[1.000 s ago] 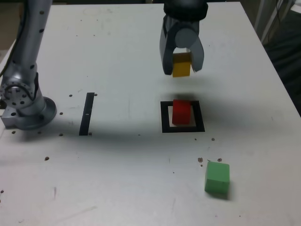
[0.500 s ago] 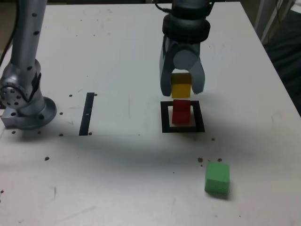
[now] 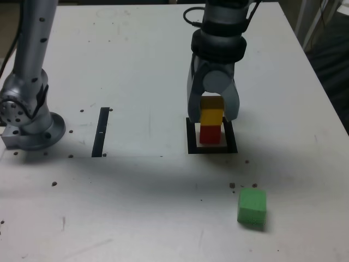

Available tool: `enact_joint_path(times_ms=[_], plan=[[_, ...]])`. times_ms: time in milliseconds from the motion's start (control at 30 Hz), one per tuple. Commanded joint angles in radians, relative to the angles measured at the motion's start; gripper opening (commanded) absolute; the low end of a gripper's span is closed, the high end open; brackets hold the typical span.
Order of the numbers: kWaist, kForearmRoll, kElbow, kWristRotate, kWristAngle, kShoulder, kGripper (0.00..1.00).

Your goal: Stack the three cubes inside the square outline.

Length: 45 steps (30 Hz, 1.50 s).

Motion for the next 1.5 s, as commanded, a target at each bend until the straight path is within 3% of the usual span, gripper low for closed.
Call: enact_joint_path(times_ms=[0,100,167,333,433,733,1033,1467], plan=[[-0.002,-0.003,0.000,-0.001,-0.002,0.010,0.25],[-0.002,-0.008,0.003,0.000,-0.003,0.016,0.26],[-0.002,-0.013,0.008,0.001,-0.003,0.019,0.33],[-0.002,-0.027,0.022,0.005,-0.004,0.019,0.82],[-0.002,-0.034,0.027,0.005,-0.005,0.018,0.96],[-0.002,-0.051,0.055,0.001,0.000,-0.015,0.99],[-0.002,-0.048,0.091,-0.014,0.038,-0.097,0.99],[-0.079,0.088,0.007,-0.054,0.114,-0.162,0.99]])
